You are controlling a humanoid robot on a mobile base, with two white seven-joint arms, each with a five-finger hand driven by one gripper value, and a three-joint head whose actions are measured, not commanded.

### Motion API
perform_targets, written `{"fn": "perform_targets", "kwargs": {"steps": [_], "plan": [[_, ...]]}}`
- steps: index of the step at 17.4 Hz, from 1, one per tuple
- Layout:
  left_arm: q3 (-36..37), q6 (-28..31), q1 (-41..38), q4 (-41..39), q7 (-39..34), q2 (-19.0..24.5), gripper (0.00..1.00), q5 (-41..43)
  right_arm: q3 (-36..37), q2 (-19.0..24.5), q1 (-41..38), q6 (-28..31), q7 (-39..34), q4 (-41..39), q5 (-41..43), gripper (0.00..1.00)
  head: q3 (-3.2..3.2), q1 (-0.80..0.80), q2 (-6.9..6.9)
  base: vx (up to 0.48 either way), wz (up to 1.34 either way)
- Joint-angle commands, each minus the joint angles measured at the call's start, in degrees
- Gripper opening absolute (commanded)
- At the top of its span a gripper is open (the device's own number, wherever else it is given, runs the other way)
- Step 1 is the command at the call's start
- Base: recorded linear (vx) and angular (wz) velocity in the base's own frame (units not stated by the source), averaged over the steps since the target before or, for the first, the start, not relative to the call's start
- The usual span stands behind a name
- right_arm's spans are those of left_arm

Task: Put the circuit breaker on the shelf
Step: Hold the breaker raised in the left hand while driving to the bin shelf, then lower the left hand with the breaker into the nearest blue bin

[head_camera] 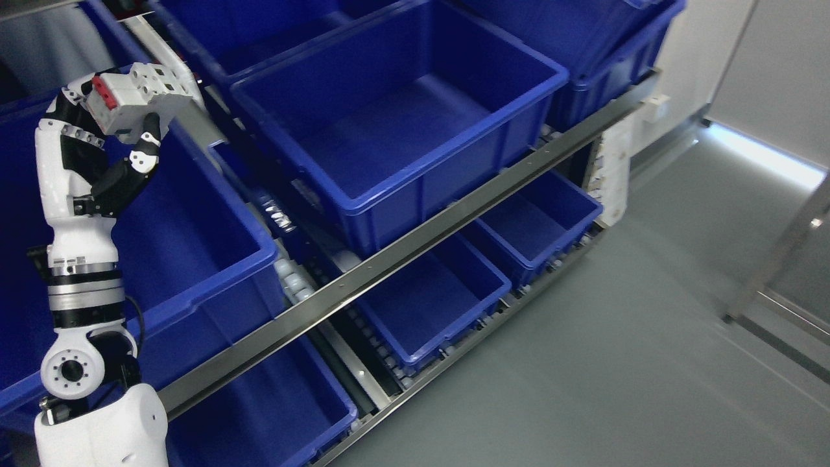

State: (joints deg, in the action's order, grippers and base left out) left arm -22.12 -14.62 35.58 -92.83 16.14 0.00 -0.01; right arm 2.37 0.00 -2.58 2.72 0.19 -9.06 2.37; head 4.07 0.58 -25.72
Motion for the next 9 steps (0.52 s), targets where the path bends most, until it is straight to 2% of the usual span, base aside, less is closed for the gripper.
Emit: {"fn": "perform_targets", "kwargs": {"steps": [1,4,9], "plan": [[4.4,8.7,2.0,0.1,-0.1,3.1,0.14,1.9,0.0,-1.0,-0.1,0.0,0.0,0.0,0.0,1.00,0.00,0.00,0.00,0.000,0.69],[7.6,16.1,5.5,0.4,-0.1,4.8,0.14,3.5,0.0,-1.0,0.0,0.0,0.0,0.0,0.0,1.00,0.00,0.00,0.00,0.009,0.56],[18.8,28.0,13.9,9.8,1.6,18.6,0.14,7.5,0.0,-1.0,0.0,0.0,0.0,0.0,0.0,1.00,0.00,0.00,0.00,0.004,0.15]]}}
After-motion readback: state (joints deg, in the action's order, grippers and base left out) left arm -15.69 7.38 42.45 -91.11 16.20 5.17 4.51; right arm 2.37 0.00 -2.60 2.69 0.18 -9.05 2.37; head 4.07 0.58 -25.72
